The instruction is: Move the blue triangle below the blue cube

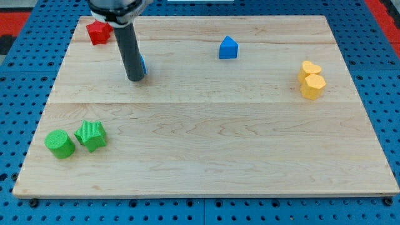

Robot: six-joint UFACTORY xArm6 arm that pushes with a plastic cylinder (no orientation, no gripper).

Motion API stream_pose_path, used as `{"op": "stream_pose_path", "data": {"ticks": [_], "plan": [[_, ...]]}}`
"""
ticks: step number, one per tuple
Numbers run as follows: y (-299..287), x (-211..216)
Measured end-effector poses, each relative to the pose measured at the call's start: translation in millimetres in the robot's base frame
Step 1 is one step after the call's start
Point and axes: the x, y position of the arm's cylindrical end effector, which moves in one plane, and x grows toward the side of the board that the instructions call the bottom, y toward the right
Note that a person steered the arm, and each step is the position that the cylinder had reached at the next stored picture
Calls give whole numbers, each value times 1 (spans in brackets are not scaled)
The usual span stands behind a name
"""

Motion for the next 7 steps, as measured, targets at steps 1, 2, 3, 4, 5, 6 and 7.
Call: {"op": "stream_pose_path", "data": {"ticks": [1, 2, 3, 4, 5, 6, 7], "plan": [[-63, -3], [-6, -18], [102, -31], [114, -83], [108, -42], [63, -17], [54, -55]]}}
